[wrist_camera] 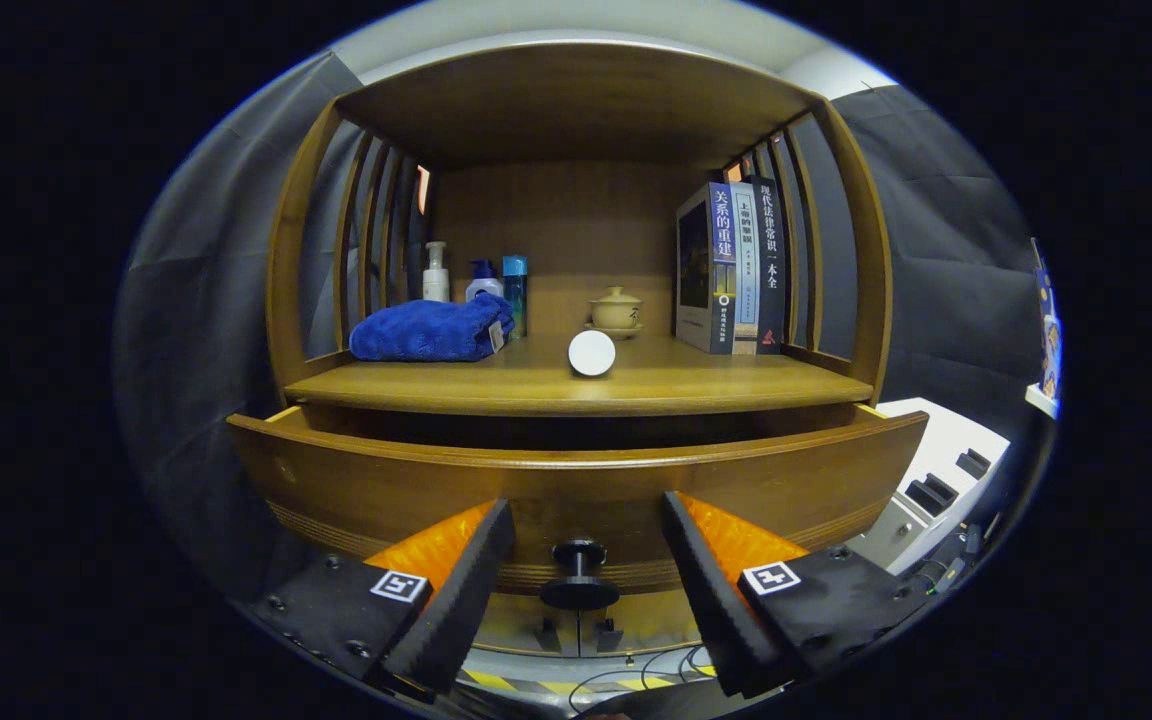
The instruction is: Pull open the drawer, take out the items inside it, and place them on the countertop above the cabinet.
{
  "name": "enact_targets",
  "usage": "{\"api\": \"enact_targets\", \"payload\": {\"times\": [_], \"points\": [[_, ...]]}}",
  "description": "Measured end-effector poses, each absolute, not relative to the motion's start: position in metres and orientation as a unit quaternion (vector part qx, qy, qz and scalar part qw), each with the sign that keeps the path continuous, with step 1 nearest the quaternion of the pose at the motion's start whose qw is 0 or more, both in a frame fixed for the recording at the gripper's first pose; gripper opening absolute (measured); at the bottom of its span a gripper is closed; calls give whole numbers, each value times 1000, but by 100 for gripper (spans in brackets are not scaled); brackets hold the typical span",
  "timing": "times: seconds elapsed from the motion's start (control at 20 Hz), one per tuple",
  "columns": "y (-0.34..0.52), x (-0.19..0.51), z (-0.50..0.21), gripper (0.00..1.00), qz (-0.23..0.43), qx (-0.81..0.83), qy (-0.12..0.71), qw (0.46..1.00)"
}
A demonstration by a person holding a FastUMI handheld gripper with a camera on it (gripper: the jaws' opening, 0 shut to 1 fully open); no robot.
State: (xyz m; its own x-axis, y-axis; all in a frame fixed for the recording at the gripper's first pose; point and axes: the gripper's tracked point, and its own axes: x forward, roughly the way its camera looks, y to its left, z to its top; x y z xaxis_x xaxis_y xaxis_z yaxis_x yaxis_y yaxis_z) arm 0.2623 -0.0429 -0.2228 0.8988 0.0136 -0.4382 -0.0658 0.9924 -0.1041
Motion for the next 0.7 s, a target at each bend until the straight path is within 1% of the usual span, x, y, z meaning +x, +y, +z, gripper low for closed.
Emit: {"api": "enact_targets", "payload": {"times": [0.3,0.7], "points": [[-41,290,-228,99,20,-57,225,973],[-41,309,-232,99,19,-58,221,973]]}}
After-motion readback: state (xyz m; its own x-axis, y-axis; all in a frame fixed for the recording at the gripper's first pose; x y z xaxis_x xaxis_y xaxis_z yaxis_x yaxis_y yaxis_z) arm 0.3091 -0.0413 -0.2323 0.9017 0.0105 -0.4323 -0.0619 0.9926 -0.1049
